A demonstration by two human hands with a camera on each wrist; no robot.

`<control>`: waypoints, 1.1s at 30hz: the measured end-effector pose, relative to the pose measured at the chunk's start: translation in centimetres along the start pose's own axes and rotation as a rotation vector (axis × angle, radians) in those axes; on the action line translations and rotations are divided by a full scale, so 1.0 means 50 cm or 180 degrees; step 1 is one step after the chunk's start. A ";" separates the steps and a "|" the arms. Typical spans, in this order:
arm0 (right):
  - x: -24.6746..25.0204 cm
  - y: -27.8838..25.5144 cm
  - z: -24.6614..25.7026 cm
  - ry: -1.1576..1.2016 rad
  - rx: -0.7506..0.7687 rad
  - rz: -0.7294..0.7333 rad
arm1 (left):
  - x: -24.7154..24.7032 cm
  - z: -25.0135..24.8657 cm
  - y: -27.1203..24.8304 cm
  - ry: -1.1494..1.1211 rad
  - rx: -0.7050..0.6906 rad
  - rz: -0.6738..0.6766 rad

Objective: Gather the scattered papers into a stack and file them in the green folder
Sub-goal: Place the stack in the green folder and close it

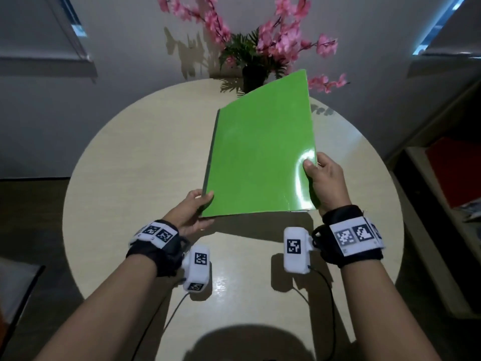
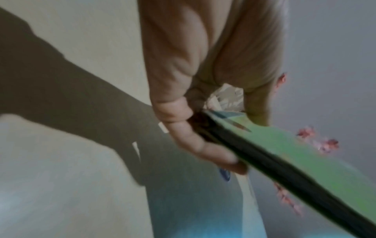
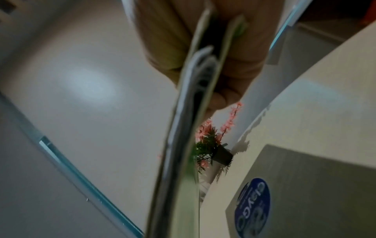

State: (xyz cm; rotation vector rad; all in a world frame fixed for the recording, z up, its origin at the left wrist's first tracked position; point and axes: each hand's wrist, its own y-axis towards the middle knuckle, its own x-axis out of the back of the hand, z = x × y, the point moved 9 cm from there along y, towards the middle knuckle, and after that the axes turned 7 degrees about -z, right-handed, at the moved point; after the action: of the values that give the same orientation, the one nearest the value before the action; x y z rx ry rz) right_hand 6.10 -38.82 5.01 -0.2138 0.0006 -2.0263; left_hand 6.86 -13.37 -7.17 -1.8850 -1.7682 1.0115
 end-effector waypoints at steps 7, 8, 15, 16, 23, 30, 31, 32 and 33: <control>-0.064 0.136 -0.062 0.0105 -0.0619 -0.0112 | 0.011 -0.201 0.089 0.0142 -0.0544 -0.0366; -0.079 0.154 -0.085 0.0149 -0.0780 -0.0041 | 0.010 -0.217 0.108 0.0284 -0.0635 -0.0483; -0.143 0.206 -0.237 -0.0492 -0.2289 0.0314 | 0.032 -0.228 0.243 0.0665 -0.0647 -0.1049; -0.146 0.211 -0.249 -0.0396 -0.2406 0.0244 | 0.033 -0.224 0.255 0.0691 -0.0629 -0.1043; -0.156 0.242 -0.281 0.0124 -0.2538 -0.0398 | 0.028 -0.226 0.295 0.0657 -0.0639 -0.0985; -0.165 0.270 -0.285 0.0280 -0.2149 -0.0834 | 0.054 -0.262 0.327 0.1128 -0.0873 -0.1399; -0.167 0.267 -0.275 0.0259 -0.2099 -0.0767 | 0.062 -0.263 0.327 0.1168 -0.0843 -0.1478; -0.162 0.269 -0.272 0.0319 -0.2069 -0.0766 | 0.064 -0.268 0.325 0.1107 -0.0838 -0.1512; -0.153 0.264 -0.260 0.0247 -0.2032 -0.0736 | 0.065 -0.272 0.319 0.1118 -0.0840 -0.1509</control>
State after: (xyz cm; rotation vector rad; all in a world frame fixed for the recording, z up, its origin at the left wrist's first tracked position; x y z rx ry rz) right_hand 19.17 -39.18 -10.18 -0.5544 0.7059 -2.2078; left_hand 27.61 -9.79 -9.80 -1.5377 -2.0527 0.2709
